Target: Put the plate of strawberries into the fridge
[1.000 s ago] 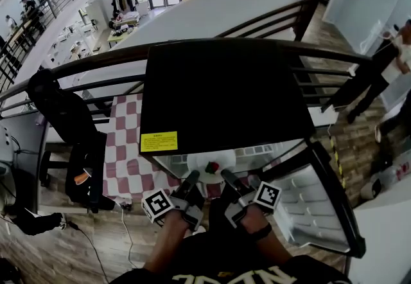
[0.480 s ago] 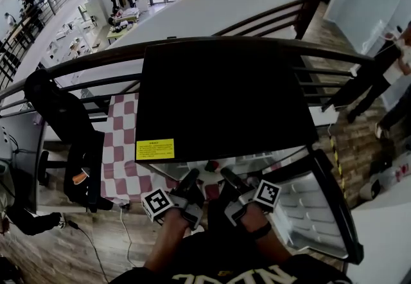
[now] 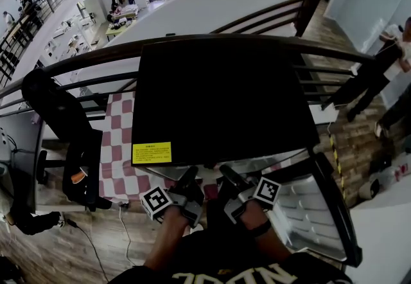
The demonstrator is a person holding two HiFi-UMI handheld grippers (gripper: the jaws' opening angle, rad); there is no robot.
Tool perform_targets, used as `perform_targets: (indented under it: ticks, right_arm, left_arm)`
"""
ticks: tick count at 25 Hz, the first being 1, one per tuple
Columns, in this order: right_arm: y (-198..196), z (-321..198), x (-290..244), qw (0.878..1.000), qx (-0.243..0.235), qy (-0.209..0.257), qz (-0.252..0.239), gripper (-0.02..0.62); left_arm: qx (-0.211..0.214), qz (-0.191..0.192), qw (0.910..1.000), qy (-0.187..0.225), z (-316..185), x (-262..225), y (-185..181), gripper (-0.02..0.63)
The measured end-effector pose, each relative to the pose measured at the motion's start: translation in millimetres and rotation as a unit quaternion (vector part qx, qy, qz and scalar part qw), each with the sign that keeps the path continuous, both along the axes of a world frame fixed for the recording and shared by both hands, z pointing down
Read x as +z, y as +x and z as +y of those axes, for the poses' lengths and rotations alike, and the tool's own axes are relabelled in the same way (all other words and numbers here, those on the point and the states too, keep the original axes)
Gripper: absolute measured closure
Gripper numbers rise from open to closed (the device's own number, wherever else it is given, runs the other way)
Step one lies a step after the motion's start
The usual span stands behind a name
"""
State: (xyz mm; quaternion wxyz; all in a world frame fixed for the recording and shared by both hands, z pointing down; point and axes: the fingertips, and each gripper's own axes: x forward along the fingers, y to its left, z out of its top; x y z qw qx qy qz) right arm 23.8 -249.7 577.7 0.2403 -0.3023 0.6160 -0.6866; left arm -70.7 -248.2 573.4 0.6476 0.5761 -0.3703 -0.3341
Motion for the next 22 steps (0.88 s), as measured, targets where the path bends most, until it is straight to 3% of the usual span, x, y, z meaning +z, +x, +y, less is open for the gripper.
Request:
perform_targets:
  ticks: [16, 19, 22]
  right_arm:
    - [0, -6, 0, 1.0, 0.005, 0.008, -0.013, 0.561]
    - [1, -6, -4, 1.0, 0.008, 0.026, -0.011, 0.551]
    - [0, -5, -13, 0.997, -0.006, 0.075, 0.013, 0.426]
  left_arm:
    - [-0.008, -0.006, 0.9998, 0.016, -4, -6, 1, 0.571]
    - [0.001, -0.043, 0.9987, 0.026, -3, -4, 1, 0.571]
    - [0.005, -0.099, 0.9939, 0.049, -1, -5, -4, 0.556]
